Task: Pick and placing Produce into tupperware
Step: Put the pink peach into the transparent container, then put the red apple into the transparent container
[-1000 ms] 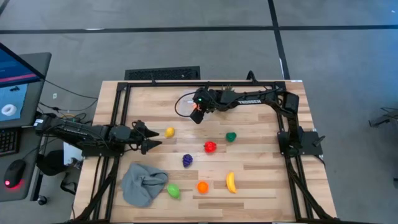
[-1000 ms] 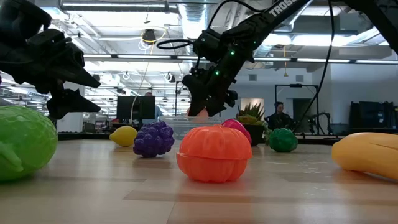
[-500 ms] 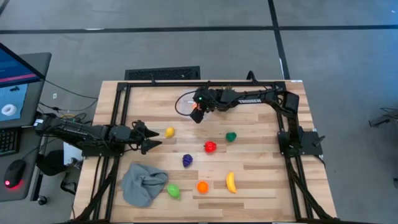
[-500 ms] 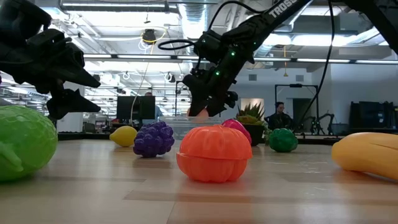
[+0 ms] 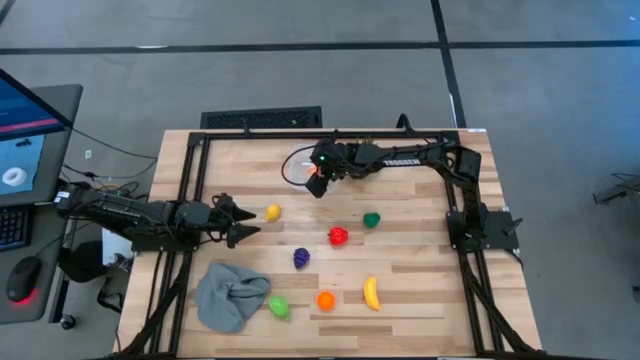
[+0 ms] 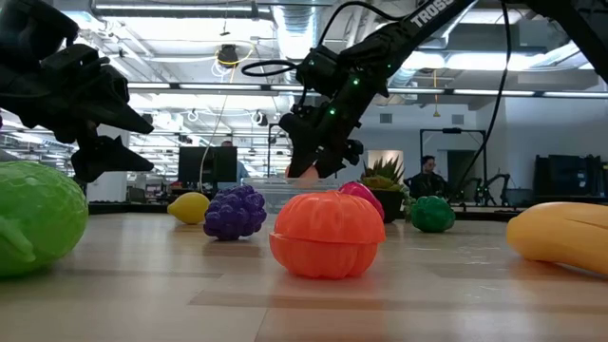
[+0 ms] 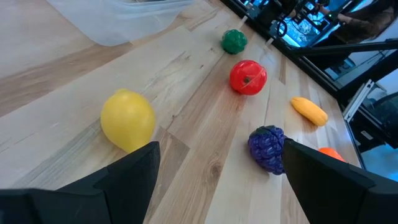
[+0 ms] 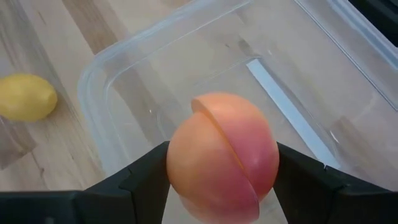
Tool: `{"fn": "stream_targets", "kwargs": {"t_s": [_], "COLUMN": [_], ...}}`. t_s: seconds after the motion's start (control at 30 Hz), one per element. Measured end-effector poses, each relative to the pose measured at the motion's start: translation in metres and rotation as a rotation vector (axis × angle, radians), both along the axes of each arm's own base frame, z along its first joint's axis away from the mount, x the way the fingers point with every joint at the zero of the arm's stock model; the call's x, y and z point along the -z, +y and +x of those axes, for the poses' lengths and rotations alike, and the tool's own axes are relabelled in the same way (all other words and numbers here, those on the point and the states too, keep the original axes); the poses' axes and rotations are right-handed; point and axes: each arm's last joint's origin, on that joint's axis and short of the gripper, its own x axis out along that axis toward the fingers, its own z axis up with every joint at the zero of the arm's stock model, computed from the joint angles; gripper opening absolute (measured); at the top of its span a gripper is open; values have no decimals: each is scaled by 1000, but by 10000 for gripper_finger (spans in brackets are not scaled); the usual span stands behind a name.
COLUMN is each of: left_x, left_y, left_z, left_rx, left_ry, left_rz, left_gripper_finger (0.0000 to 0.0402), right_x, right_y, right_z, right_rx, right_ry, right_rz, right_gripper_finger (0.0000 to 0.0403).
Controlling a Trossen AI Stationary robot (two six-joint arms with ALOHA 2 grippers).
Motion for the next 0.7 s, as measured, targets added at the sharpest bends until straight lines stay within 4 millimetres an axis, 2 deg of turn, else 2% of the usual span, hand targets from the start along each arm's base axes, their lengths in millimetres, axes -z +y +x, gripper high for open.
{"fn": "stream_targets", "kwargs": {"t_s": [0.3, 0.7], "left_x": [0, 0], "left_y": [0, 0], "left_z": [0, 0], "left_rx": [0, 0], "left_ry": [0, 0], "left_rz": [1, 0], "left_gripper_finger": [323, 323], "right_x": [0, -4], "right_y": [1, 2], "right_z": [0, 0], "right_rx": [-1, 1], "right_ry": [-6, -12], "right_rz": [18, 20], "right_gripper_finger": [309, 311]}}
